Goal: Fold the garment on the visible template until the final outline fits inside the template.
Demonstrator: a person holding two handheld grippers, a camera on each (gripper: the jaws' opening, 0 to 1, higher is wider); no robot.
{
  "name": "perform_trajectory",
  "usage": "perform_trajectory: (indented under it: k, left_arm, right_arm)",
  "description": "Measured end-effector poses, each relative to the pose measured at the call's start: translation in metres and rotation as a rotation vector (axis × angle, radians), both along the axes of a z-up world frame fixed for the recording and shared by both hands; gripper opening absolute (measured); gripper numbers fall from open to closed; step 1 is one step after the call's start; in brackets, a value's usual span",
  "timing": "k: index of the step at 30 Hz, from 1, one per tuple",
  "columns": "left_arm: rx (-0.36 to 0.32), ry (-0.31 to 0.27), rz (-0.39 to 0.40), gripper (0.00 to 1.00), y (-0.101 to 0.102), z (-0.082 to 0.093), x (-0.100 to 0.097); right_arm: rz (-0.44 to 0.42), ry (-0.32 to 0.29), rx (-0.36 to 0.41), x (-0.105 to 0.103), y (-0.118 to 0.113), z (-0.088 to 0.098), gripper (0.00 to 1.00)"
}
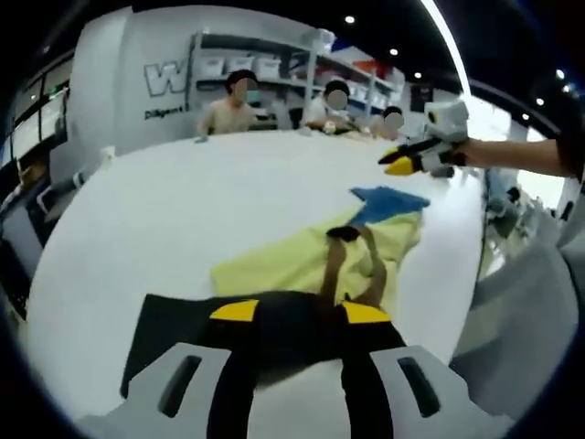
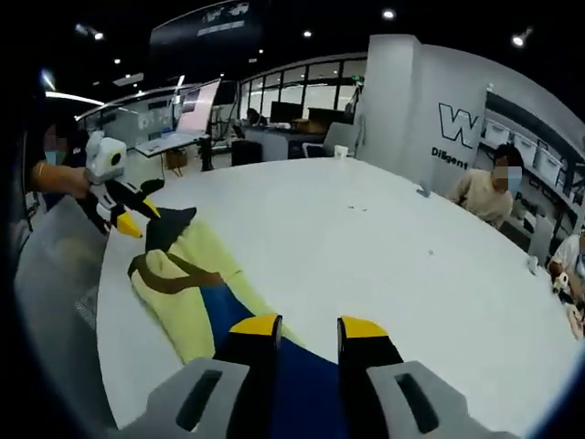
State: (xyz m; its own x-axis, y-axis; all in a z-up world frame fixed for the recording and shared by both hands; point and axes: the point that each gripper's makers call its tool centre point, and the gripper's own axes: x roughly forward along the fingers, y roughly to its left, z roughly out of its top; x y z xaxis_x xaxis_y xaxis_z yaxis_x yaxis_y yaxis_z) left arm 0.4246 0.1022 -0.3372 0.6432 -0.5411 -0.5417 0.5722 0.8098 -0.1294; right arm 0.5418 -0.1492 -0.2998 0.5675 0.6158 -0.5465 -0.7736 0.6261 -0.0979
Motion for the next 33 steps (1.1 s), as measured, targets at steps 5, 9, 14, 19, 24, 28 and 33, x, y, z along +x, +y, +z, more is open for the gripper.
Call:
perform_trajectory:
  k: [5,9,14,19,24,28,33]
  left_arm:
    - [-0.009,0.011,-0.034,0.34,-0.006,-0.006,-0.005]
    - [-0.025,0.034,-0.052,0.31,-0.007,-0.013,-0.006]
    - [-0.060,0.069,-0.081,0.25,-0.013,-0.021,-0.011]
    - [-0.076,0.086,-0.084,0.23,-0.018,-0.029,-0.010]
    - [-0.126,0.122,-0.093,0.23,-0.030,-0.032,-0.016]
    - [-0.125,0.132,-0.087,0.23,-0.032,-0.036,-0.017]
    - [-0.158,0.146,-0.061,0.21,-0.034,-0.041,-0.016]
  right_arm:
    - [0.080,-0.013,-0.132,0.007,0.006,-0.015,0.21]
    - [0.126,0.022,-0.100,0.002,0.022,-0.018,0.20]
    - [0.230,0.052,-0.174,-0.008,0.039,-0.040,0.20]
    - [0.251,0.104,-0.154,-0.012,0.050,-0.056,0.20]
    - [0.296,0.147,-0.187,-0.017,0.057,-0.071,0.18]
    - [0.314,0.156,-0.211,-0.018,0.060,-0.077,0.16]
    - [0.340,0.179,-0.225,-0.025,0.062,-0.082,0.05]
